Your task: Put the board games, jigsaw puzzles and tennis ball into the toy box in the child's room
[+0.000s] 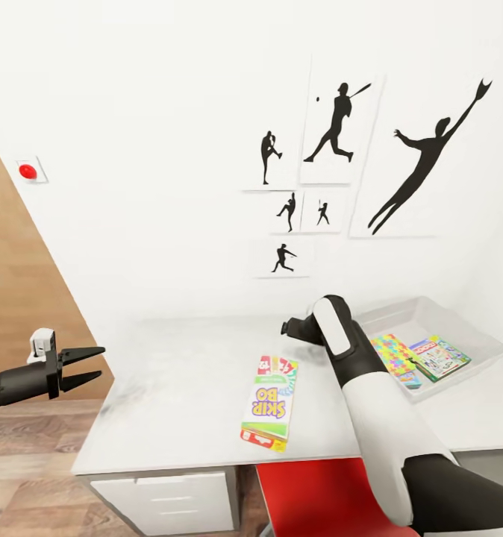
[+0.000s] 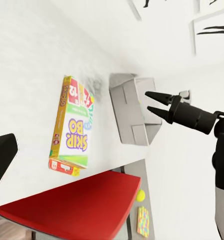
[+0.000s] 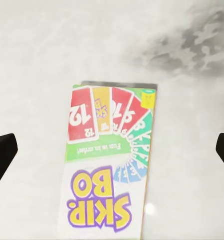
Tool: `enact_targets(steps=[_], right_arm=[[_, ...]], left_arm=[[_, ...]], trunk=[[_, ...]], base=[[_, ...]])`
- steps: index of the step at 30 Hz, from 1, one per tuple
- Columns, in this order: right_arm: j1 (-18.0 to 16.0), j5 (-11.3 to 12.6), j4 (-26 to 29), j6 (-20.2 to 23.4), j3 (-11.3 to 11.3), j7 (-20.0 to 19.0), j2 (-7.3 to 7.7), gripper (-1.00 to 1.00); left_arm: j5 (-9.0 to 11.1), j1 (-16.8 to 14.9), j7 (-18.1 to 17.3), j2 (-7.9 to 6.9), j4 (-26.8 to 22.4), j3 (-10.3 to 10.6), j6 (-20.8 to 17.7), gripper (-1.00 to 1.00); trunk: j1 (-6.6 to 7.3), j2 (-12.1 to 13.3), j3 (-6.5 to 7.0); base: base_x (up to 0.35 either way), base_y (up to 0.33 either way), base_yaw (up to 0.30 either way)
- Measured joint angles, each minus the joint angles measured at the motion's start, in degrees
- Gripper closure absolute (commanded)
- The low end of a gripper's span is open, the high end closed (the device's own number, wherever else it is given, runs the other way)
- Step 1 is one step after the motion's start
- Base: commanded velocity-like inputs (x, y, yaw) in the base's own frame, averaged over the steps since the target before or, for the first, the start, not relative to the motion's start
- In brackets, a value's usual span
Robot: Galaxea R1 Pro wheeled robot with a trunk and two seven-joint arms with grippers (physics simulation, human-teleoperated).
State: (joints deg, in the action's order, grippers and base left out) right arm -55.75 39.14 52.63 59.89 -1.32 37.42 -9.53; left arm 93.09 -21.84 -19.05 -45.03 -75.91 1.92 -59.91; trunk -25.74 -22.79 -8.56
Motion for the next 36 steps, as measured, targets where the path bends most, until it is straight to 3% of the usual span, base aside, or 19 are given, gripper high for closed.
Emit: enact_targets(steps=[11, 20, 36], right_arm=[[0.08, 0.12, -2.19, -2.74, -0.81, -0.20, 0.62, -1.00], [0.03, 0.03, -5.21, -5.26, -0.92, -0.35, 0.69, -1.00], [-0.01, 0.00, -8.54, -7.11, -0.88, -0.86, 0.77, -1.00]], left_arm=[[-0.18, 0.02, 0.04, -0.04, 0.16, -0.81, 0.01, -1.00], [-2.10, 0.01, -0.06, -0.01, 0.19, -1.16, 0.00, -1.00], [-2.26, 0.02, -0.04, 0.03, 0.19, -1.17, 0.02, -1.00]], trunk=[[0.00, 0.00, -0.83], [0.00, 0.00, -1.68], [-0.01, 0.00, -3.19]], base=[[0.000, 0.075, 0.000], [0.000, 0.008, 0.000], [0.000, 0.000, 0.000]])
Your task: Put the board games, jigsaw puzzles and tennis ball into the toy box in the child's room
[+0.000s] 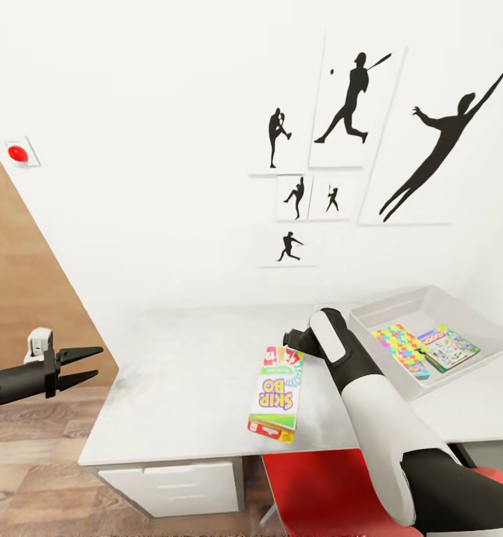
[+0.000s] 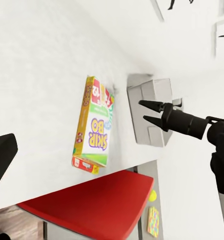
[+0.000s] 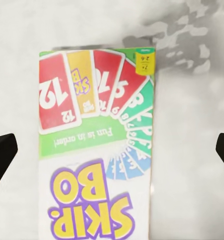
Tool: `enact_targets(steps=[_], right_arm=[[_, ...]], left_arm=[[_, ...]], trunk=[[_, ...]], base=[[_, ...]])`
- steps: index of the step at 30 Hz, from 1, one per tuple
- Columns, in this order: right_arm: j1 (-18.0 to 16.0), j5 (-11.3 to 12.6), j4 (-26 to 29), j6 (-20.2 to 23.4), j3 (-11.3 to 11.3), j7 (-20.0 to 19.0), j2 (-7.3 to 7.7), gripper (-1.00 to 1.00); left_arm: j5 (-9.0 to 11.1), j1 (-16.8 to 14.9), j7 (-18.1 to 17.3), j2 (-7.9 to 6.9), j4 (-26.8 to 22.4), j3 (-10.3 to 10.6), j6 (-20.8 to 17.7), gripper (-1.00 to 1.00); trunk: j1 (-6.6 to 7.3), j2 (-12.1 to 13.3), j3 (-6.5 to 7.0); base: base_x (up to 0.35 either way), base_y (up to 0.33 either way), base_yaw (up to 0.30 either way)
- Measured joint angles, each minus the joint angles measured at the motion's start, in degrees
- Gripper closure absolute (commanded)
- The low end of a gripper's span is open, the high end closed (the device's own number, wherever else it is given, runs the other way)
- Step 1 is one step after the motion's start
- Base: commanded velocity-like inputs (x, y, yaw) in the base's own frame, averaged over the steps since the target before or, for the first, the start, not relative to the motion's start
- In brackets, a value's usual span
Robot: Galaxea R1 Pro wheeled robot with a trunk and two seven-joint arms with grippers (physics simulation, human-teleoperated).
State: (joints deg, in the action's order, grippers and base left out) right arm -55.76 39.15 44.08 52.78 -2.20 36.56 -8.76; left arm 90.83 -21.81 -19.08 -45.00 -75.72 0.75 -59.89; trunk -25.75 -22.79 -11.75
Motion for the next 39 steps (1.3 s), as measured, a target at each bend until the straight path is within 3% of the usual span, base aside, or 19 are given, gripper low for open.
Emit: enact_targets(steps=[18, 22, 26, 32, 39], right_arm=[[0.00, 0.00, -0.33, -0.12, 0.12, -0.20, 0.12, -1.00], [0.00, 0.29, -1.09, -0.72, 0.16, -0.35, 1.00, -1.00], [0.00, 0.44, -1.31, -2.15, 0.12, -3.18, 1.86, -1.00], [-0.01, -0.19, -3.39, -3.31, 0.08, -11.46, 2.64, -1.00], [-0.01, -0.20, -4.16, -4.53, 0.06, -12.78, 2.83, -1.00]], left_arm=[[0.00, -0.01, 0.02, 0.02, 0.00, 0.02, 0.00, -1.00], [-0.02, -0.02, -0.01, 0.05, 0.00, -0.01, 0.01, -1.00], [0.00, -0.02, -0.03, 0.05, 0.00, -0.01, 0.01, -1.00], [-0.01, 0.00, -0.04, 0.05, 0.00, -0.03, 0.02, -1.00], [0.00, -0.01, -0.04, 0.05, 0.00, -0.02, 0.01, -1.00]], trunk=[[0.00, 0.00, -1.71], [0.00, 0.00, -2.09], [0.00, 0.00, -2.46], [0.00, 0.00, -3.03], [0.00, -0.01, -3.70]], base=[[0.000, 0.013, 0.000], [0.000, 0.000, 0.000], [0.000, 0.000, 0.000], [0.000, 0.000, 0.000], [0.000, 0.000, 0.000]])
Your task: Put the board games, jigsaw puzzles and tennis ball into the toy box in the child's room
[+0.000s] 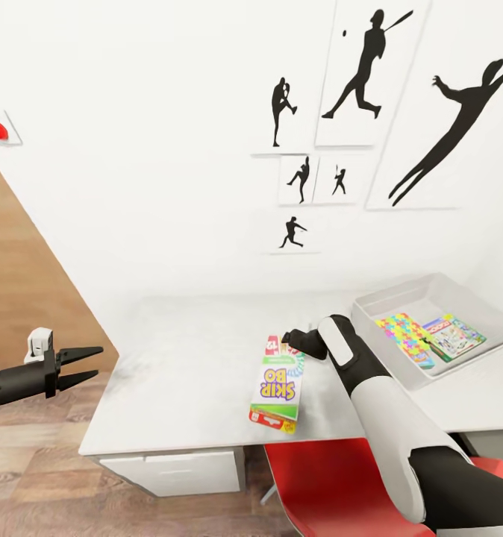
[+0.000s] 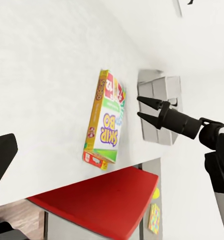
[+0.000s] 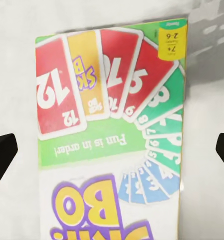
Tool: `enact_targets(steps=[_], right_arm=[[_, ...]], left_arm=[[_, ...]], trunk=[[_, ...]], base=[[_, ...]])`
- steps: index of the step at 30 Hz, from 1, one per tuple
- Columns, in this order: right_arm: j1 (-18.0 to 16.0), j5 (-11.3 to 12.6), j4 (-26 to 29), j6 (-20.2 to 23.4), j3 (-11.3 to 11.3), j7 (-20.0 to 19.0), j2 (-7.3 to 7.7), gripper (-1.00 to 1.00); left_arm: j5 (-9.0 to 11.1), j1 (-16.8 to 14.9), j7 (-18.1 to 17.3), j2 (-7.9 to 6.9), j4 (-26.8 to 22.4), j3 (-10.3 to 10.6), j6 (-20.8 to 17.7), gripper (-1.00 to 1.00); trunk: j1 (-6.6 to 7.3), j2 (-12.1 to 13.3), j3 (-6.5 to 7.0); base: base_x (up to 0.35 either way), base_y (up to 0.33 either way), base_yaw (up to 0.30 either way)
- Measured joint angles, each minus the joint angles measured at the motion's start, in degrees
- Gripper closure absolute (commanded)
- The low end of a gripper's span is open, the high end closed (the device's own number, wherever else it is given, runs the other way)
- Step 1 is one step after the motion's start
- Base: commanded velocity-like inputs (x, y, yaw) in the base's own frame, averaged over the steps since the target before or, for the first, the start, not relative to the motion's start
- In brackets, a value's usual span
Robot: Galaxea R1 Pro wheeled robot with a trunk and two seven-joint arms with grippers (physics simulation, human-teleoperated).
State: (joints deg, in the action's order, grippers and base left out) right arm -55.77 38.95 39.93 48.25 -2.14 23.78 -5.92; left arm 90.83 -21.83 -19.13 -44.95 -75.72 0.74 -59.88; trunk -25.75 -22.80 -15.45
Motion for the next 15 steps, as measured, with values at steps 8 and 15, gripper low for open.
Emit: enact_targets(steps=[8, 15], right_arm=[[-0.02, 0.00, -0.27, -0.07, -0.01, -0.09, 0.02, -1.00], [-0.01, 0.00, -0.42, -0.14, -0.04, -0.10, 0.02, -1.00]], left_arm=[[-0.01, 0.00, 0.00, 0.00, 0.00, -0.01, 0.00, -1.00], [-0.06, 0.01, 0.01, -0.01, 0.00, -0.02, 0.00, -1.00]], trunk=[[0.00, 0.00, -0.76], [0.00, 0.00, -1.42]], base=[[0.000, 0.000, 0.000], [0.000, 0.000, 0.000]])
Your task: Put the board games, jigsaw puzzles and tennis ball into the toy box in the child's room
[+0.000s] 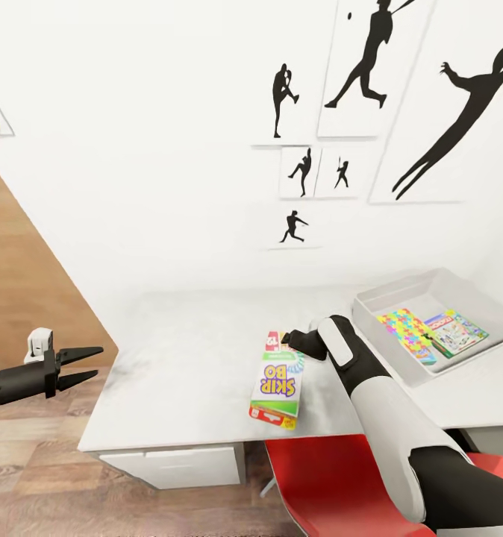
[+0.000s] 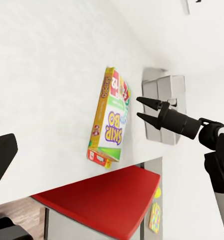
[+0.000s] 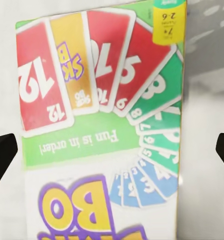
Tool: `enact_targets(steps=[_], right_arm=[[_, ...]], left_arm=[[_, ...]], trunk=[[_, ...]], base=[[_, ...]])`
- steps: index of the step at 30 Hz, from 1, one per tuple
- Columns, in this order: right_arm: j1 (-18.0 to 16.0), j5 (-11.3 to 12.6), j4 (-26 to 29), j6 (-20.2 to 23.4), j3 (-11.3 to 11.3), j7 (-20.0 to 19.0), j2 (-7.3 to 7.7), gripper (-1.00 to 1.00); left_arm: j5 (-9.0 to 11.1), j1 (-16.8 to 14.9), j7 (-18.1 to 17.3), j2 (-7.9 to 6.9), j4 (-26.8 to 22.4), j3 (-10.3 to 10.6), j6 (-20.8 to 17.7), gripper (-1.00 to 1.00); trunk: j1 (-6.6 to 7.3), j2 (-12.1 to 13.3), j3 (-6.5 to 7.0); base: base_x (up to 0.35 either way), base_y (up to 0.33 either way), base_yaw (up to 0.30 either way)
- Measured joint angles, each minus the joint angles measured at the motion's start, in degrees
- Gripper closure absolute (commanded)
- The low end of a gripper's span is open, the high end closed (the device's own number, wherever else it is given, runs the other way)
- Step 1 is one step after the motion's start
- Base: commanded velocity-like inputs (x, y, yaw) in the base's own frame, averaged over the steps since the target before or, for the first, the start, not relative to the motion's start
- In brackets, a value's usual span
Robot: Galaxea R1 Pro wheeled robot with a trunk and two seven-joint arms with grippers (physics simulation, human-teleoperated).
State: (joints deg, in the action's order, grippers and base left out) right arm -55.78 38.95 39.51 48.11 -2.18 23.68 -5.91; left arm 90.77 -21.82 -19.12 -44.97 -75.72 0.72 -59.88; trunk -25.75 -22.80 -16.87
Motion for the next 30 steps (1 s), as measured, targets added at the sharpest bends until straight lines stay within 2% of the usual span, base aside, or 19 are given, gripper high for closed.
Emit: enact_targets(steps=[30], right_arm=[[-0.07, -0.01, -0.01, 0.00, 0.06, -0.09, 0.00, -1.00]], left_arm=[[0.00, 0.00, 0.05, 0.01, 0.00, 0.02, 0.00, -1.00]], trunk=[[0.00, 0.00, -2.85]], base=[[0.000, 0.000, 0.000]])
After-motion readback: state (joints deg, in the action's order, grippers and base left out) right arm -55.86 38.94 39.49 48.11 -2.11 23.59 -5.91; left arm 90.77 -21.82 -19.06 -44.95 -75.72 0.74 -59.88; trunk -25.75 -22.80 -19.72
